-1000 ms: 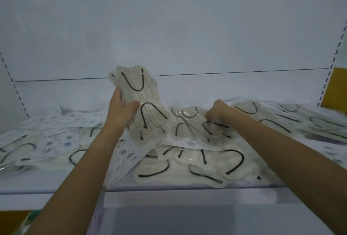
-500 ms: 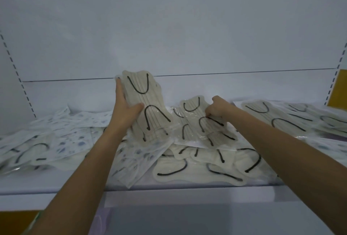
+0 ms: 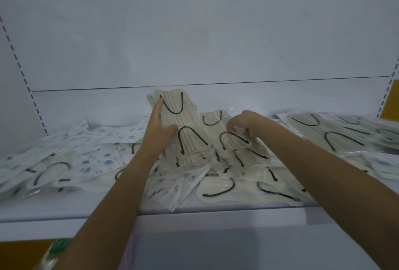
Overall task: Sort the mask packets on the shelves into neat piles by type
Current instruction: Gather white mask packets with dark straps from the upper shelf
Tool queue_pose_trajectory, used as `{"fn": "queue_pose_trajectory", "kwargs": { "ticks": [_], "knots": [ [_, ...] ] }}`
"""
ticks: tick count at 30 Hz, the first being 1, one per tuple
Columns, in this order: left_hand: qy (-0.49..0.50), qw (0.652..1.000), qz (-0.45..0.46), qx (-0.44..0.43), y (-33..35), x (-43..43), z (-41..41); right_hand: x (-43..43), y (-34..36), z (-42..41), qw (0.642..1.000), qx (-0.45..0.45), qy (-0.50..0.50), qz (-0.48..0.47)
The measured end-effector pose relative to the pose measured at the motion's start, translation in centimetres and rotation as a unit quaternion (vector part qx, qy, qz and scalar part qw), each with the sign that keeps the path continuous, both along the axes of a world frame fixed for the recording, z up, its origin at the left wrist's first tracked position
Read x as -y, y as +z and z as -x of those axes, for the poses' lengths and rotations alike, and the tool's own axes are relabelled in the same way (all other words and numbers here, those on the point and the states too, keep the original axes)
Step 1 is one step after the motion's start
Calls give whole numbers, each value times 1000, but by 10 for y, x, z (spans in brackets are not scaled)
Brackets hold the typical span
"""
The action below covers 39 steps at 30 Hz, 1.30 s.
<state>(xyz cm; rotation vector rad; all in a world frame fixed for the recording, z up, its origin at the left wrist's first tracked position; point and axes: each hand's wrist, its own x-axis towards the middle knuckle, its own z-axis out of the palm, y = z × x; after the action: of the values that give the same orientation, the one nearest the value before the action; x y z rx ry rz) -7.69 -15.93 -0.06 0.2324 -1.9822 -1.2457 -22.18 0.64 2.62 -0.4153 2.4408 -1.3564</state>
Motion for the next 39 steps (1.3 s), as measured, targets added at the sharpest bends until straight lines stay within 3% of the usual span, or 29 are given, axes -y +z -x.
{"fn": "queue_pose_trajectory", "kwargs": {
  "ticks": [4,10,13,18,21,25,28,31,39],
  "knots": [
    [-8,1000,3,-12,-3,2,0,3,8,-6,1000,2,-13,-13],
    [14,1000,25,-12,-6,1,3,-6,10,-14,990,133,-1,51],
    [16,999,32,-7,-7,1,3,-11,9,-17,988,143,12,48],
    [14,999,28,-12,-6,4,1,-16,7,-17,991,37,-39,124],
    [26,999,13,-25,-2,9,-3,-41,25,-3,969,-64,-58,233],
    [21,999,7,-40,10,8,-4,-78,62,-5,934,-77,7,350],
    [-26,998,-17,-49,24,-7,-6,-68,66,-28,930,-92,40,355],
    [-84,992,-74,-59,36,-28,-9,-37,49,-53,947,-129,38,292],
    [-83,995,-42,-48,36,-39,-34,-1,20,-97,931,-216,39,293]
  ]
}}
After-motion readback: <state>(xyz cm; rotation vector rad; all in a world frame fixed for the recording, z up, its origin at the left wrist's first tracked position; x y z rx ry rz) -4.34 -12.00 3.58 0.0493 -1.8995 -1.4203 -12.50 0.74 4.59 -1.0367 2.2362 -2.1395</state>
